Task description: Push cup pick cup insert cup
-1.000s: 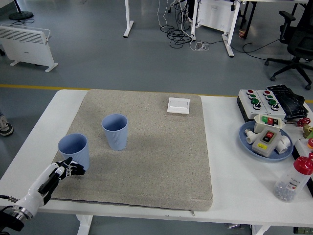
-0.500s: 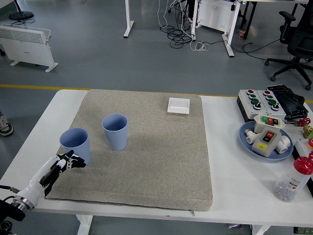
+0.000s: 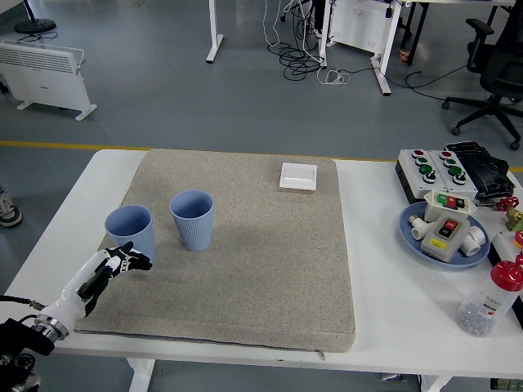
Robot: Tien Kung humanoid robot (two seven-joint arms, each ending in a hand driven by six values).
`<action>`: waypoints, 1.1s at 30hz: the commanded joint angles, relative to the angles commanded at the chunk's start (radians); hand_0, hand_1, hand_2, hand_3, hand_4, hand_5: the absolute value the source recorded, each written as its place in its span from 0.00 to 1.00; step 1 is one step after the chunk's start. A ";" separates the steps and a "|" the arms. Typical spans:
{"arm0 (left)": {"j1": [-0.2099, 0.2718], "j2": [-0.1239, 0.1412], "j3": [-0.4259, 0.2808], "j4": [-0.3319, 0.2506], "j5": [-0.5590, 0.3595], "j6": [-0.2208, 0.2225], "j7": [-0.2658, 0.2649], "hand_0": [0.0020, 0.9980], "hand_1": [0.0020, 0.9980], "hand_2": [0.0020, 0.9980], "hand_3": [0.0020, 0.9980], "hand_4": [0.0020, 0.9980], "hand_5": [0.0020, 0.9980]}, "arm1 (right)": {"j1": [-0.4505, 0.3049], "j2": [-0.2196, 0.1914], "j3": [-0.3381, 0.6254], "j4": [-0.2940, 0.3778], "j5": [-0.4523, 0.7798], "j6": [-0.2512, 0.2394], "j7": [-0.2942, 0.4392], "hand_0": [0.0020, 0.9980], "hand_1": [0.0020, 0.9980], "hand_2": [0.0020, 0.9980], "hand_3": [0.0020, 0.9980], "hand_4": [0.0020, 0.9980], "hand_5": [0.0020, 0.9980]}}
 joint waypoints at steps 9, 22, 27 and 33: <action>-0.088 -0.011 0.041 0.081 0.020 0.000 -0.016 0.76 0.61 0.53 0.50 0.61 1.00 | 0.002 0.000 -0.005 0.000 0.002 0.000 -0.001 0.72 0.65 0.65 0.57 0.12 0.46; -0.202 -0.030 0.111 0.238 0.016 0.001 -0.039 0.77 0.61 0.53 0.50 0.59 1.00 | 0.001 0.001 -0.014 0.000 0.003 0.000 -0.003 0.72 0.65 0.65 0.57 0.12 0.46; -0.233 -0.035 0.135 0.272 0.012 0.004 -0.055 0.77 0.61 0.53 0.50 0.59 1.00 | 0.001 0.002 -0.019 0.000 0.006 0.000 -0.004 0.72 0.65 0.65 0.57 0.12 0.46; -0.278 -0.033 0.183 0.311 0.005 0.005 -0.054 0.77 0.61 0.53 0.50 0.59 1.00 | 0.001 0.002 -0.022 0.000 0.004 0.001 -0.005 0.72 0.65 0.65 0.57 0.12 0.46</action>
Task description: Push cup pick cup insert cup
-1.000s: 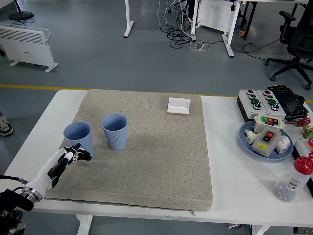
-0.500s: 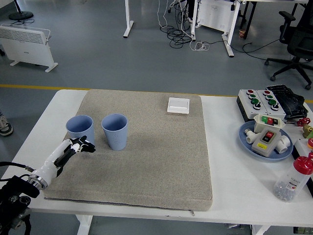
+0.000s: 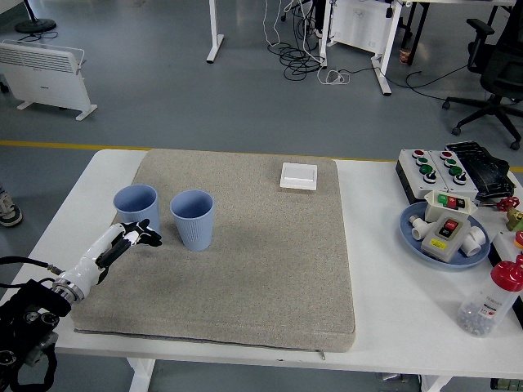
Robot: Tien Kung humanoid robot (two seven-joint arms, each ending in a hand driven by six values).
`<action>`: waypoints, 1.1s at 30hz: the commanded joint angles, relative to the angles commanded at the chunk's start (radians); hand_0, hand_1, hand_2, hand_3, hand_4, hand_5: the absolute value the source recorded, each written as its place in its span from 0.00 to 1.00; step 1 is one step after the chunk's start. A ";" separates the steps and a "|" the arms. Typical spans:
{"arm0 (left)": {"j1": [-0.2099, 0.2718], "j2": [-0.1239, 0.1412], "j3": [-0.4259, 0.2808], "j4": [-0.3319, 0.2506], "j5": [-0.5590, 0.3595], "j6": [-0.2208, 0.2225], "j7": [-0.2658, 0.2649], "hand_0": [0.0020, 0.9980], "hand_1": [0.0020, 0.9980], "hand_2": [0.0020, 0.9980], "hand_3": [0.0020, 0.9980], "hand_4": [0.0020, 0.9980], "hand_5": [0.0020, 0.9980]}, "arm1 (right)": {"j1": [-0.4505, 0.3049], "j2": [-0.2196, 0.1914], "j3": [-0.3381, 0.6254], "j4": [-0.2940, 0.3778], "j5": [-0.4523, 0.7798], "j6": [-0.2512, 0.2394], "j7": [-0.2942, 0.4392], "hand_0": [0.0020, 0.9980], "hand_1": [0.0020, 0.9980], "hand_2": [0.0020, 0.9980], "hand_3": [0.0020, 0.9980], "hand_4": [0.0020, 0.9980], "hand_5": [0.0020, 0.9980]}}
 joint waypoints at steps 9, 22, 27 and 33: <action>-0.066 -0.003 0.054 0.087 -0.028 -0.003 -0.007 0.78 0.61 0.53 0.50 0.59 1.00 | 0.002 0.000 -0.007 0.000 0.001 0.000 -0.001 0.72 0.65 0.65 0.57 0.12 0.46; -0.145 -0.017 0.122 0.165 -0.071 -0.007 -0.026 0.79 0.62 0.53 0.50 0.59 1.00 | 0.008 0.000 -0.012 0.000 0.005 0.001 0.001 0.73 0.65 0.65 0.57 0.12 0.46; -0.167 -0.035 0.142 0.221 -0.115 -0.013 -0.039 0.81 0.62 0.53 0.50 0.59 1.00 | 0.008 0.001 -0.013 0.000 0.004 0.001 0.001 0.73 0.65 0.65 0.57 0.12 0.46; -0.194 -0.052 0.162 0.279 -0.146 -0.015 -0.061 0.82 0.63 0.54 0.50 0.59 1.00 | 0.010 0.002 -0.015 0.000 0.000 0.001 0.000 0.72 0.65 0.65 0.57 0.12 0.46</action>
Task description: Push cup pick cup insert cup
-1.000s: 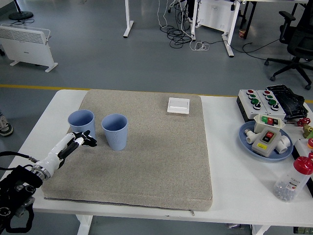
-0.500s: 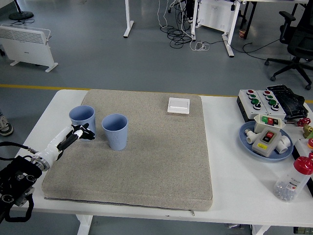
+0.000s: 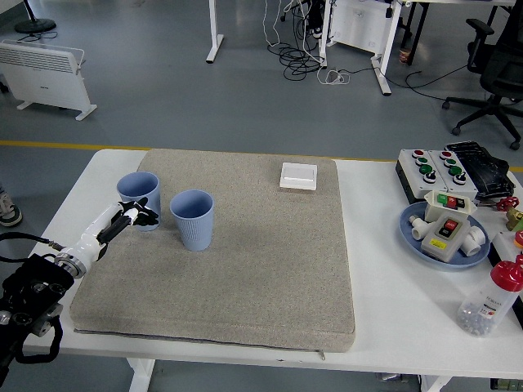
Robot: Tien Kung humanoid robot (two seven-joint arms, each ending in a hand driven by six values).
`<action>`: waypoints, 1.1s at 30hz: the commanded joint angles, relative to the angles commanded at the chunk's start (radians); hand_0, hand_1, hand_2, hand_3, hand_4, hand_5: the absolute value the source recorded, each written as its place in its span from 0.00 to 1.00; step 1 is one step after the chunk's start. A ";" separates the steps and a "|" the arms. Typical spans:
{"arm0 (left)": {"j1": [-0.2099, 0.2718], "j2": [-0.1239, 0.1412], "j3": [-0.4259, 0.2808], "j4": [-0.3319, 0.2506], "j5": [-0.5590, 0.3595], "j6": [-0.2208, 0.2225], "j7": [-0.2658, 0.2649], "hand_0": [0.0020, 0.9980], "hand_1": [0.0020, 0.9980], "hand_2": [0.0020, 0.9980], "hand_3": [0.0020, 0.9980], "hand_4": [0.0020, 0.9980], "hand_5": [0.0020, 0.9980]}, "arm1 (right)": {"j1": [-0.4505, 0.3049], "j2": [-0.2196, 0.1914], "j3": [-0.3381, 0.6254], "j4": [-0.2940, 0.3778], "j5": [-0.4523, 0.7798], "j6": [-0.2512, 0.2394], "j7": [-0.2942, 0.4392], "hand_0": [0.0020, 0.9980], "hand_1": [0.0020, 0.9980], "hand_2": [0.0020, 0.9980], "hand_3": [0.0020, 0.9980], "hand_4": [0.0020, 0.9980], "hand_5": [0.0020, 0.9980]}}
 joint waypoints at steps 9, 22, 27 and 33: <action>-0.018 -0.001 0.008 0.021 0.002 -0.001 -0.009 0.82 0.63 0.54 0.50 0.59 1.00 | 0.005 0.001 -0.006 0.000 0.001 0.000 -0.001 0.72 0.65 0.65 0.57 0.12 0.46; 0.057 0.059 -0.084 -0.151 0.096 0.033 -0.021 0.59 0.58 0.51 0.49 0.58 1.00 | 0.001 0.000 -0.003 0.000 0.001 0.001 -0.001 0.72 0.65 0.65 0.57 0.12 0.46; 0.081 0.106 -0.114 -0.260 0.125 0.043 -0.031 0.54 0.56 0.49 0.48 0.57 1.00 | 0.000 0.000 0.001 0.000 -0.003 0.001 -0.001 0.73 0.65 0.65 0.57 0.12 0.46; 0.086 0.149 -0.187 -0.427 0.175 0.106 -0.123 0.49 0.53 0.47 0.45 0.58 0.97 | -0.002 -0.001 0.001 0.000 -0.003 0.000 -0.002 0.72 0.65 0.65 0.57 0.12 0.46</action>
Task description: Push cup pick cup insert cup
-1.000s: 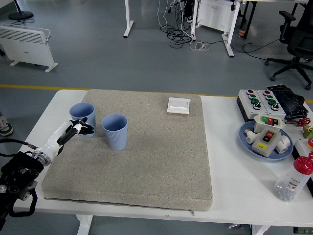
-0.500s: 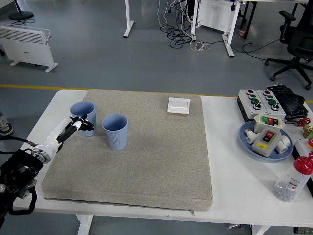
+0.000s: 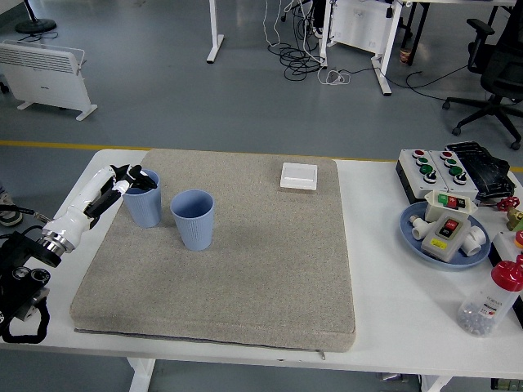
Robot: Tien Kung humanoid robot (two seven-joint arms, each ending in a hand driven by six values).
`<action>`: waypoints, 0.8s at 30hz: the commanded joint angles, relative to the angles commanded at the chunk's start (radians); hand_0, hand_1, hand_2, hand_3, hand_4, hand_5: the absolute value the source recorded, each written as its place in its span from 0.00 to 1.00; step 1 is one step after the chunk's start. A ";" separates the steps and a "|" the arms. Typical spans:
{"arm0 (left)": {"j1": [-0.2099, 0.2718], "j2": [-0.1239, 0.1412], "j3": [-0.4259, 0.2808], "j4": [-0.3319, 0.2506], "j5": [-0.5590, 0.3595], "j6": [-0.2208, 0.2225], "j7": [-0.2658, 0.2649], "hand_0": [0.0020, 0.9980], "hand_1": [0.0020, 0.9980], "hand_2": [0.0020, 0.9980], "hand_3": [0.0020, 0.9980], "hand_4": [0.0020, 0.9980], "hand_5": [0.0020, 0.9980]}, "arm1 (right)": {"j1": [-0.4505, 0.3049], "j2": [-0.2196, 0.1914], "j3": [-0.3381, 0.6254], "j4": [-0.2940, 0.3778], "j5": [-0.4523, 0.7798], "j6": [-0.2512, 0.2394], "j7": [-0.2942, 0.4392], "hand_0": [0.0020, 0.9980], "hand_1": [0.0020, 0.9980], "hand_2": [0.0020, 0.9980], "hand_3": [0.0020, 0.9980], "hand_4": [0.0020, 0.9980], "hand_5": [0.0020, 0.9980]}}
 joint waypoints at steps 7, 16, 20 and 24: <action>-0.077 0.028 0.007 -0.149 0.130 0.008 0.106 0.88 0.85 0.91 0.79 0.82 0.74 | -0.003 -0.002 -0.005 0.000 0.009 -0.001 -0.002 0.73 0.65 0.65 0.57 0.12 0.46; -0.242 -0.004 0.212 -0.102 0.433 -0.116 0.480 1.00 0.99 1.00 0.98 0.98 0.63 | 0.002 -0.003 -0.012 0.000 0.014 -0.002 -0.003 0.73 0.65 0.65 0.57 0.12 0.46; -0.287 -0.019 0.266 -0.079 0.470 -0.135 0.581 1.00 1.00 1.00 1.00 1.00 0.59 | 0.003 -0.004 -0.013 0.000 0.016 -0.003 -0.003 0.72 0.65 0.65 0.57 0.12 0.46; -0.322 -0.038 0.309 -0.047 0.487 -0.162 0.614 1.00 1.00 1.00 1.00 1.00 0.59 | 0.004 -0.005 -0.014 0.000 0.015 -0.003 -0.004 0.72 0.65 0.65 0.57 0.12 0.46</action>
